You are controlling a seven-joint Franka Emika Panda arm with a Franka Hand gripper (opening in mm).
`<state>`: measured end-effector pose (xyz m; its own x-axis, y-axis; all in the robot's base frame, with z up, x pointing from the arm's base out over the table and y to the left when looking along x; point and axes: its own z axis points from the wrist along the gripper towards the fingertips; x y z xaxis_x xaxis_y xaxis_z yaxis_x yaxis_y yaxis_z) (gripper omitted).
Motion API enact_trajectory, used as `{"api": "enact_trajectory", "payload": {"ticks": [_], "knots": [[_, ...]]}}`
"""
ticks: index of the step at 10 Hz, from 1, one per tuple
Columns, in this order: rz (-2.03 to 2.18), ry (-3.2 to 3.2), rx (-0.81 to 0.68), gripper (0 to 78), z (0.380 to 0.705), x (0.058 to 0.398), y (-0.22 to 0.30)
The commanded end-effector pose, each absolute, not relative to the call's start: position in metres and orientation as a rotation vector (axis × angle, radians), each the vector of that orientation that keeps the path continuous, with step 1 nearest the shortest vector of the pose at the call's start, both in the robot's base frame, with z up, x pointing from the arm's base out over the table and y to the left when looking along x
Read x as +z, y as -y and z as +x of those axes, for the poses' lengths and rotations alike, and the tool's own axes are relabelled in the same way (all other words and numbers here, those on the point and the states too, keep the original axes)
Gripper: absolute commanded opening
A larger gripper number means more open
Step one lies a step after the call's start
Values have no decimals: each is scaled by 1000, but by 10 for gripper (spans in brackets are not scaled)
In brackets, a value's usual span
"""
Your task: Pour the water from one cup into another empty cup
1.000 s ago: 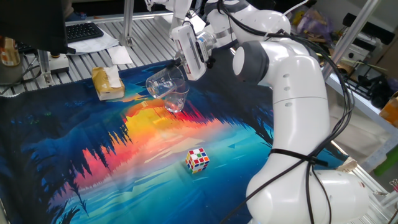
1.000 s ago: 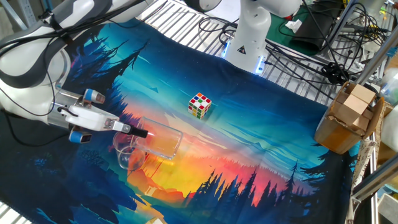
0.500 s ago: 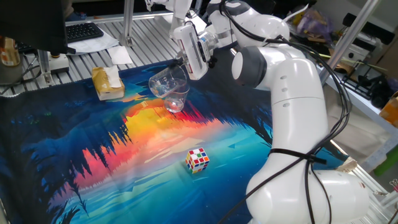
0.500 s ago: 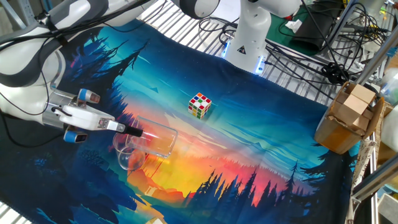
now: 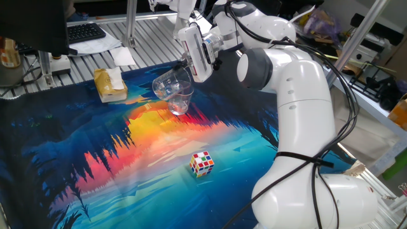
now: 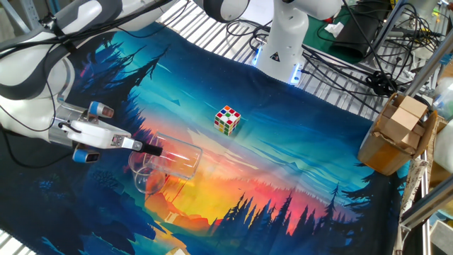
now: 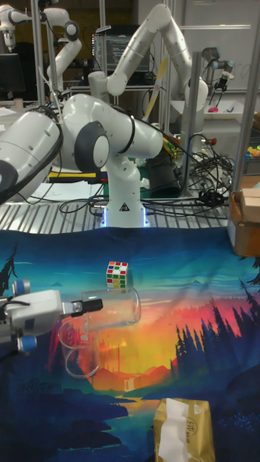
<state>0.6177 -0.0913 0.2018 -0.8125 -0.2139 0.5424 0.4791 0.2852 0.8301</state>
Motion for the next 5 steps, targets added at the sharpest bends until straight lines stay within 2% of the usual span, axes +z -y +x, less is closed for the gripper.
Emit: {"api": "enact_trajectory", "payload": {"ticks": [1, 5], "knots": [[-238, 1974, -1590, 12, 619, 205, 93], [-245, 1949, -1603, 12, 618, 205, 93]]}}
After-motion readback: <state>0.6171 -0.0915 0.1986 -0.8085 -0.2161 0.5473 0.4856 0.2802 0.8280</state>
